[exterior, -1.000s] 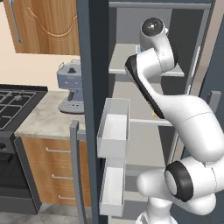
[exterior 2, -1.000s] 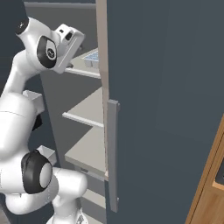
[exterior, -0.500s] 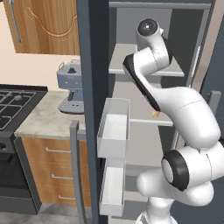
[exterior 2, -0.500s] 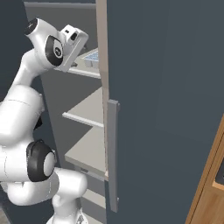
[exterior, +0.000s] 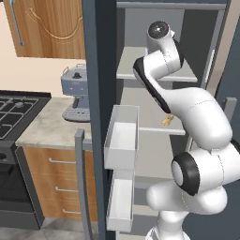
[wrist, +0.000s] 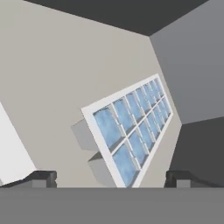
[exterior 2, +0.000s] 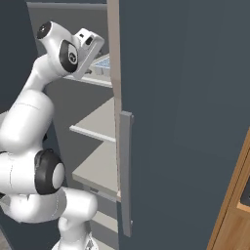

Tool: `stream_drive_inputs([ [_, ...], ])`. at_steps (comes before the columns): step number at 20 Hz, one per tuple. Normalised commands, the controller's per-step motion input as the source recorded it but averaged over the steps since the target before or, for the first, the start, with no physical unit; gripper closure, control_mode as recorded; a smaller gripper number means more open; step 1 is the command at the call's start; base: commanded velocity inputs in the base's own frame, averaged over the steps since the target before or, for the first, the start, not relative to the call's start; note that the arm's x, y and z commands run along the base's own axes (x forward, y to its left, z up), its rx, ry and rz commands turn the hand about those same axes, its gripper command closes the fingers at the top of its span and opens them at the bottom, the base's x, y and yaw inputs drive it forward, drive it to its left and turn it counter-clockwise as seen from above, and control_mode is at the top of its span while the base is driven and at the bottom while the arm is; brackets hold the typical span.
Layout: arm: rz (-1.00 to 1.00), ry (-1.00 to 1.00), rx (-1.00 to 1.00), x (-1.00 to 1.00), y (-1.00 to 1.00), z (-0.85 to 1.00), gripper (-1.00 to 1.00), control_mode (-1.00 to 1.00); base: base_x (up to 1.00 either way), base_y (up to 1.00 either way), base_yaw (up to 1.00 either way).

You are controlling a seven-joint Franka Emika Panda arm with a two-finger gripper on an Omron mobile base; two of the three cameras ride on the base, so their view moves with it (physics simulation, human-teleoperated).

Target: Open the freezer door, pick up the ice cube tray from the freezer, and place it on the dining counter.

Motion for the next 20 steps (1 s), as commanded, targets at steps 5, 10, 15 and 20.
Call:
stream_drive_inputs([
  [5, 0.0, 0.03, 0.0, 0.14, -0.03, -0.04, -1.0, -1.0, 0.0, 0.0, 0.0],
  [10, 0.0, 0.08, 0.0, 0.04, 0.0, -0.04, -1.0, -1.0, 0.0, 0.0, 0.0],
  [15, 0.0, 0.05, 0.0, 0.05, -0.01, -0.1, -1.0, -1.0, 0.0, 0.0, 0.0],
  [20, 0.0, 0.01, 0.0, 0.15, -0.05, -0.17, -1.0, -1.0, 0.0, 0.0, 0.0],
])
